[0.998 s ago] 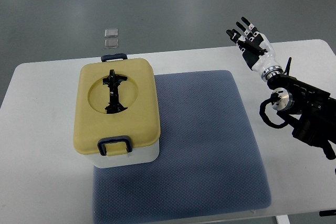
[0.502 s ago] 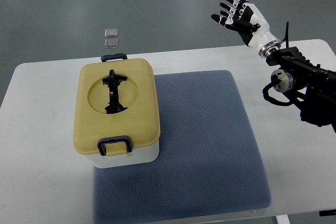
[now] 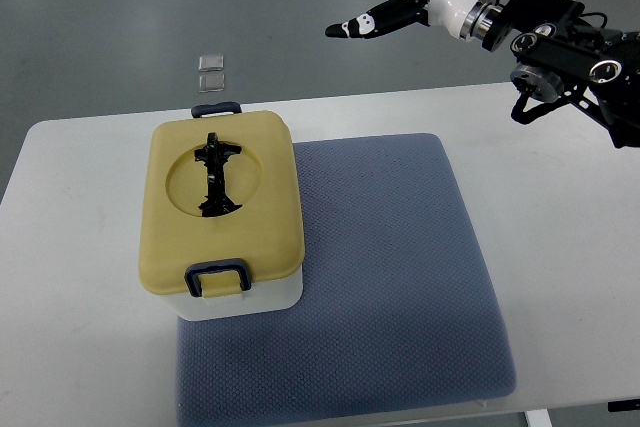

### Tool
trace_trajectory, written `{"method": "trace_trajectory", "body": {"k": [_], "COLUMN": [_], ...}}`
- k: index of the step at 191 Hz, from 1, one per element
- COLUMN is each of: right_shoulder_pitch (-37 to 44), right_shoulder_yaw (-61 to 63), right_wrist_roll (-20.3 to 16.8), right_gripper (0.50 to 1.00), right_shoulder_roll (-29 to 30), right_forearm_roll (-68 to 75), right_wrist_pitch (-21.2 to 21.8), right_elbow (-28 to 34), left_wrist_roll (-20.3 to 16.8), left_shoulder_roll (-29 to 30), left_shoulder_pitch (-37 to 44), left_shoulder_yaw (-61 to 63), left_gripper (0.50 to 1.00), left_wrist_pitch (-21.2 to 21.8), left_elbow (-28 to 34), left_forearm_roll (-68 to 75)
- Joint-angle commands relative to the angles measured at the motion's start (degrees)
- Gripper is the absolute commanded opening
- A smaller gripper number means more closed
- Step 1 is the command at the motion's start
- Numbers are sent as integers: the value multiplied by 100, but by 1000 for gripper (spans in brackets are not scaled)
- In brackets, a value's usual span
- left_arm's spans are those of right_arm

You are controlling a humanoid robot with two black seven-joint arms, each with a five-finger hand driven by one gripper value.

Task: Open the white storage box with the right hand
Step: 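Move the right hand over the yellow lid toward its black handle, then lower the right hand and close its fingers around the black lid handle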

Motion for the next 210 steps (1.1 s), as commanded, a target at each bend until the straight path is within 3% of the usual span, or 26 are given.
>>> {"method": "trace_trajectory", "body": {"k": [1,23,66,158,210], "right_shoulder_pitch": [498,972,1456,1860,1755], "right_shoulder_yaw": [-457,-676,-659,-703,-1177], "right_wrist_roll": [21,21,21,21,21], "right_gripper": [928,928,926,913,868], "right_shoulder_roll": [-36,43,500,1344,1476], "right_forearm_roll": [-631,-1342,-3162,-4736,-5070], "right_wrist_pitch": [-47,-65,-56,-74,-601], "right_elbow": [506,901,954,946,910], "left_wrist_roll": [0,0,0,0,0], "left_shoulder_roll": [0,0,0,0,0], "left_shoulder_pitch": [0,0,0,0,0], "left_shoulder_yaw": [0,0,0,0,0], "left_gripper": [1000,1000,1000,1000,1000], "left_wrist_pitch": [0,0,0,0,0], "left_elbow": [0,0,0,0,0], "left_forearm_roll": [0,0,0,0,0]}}
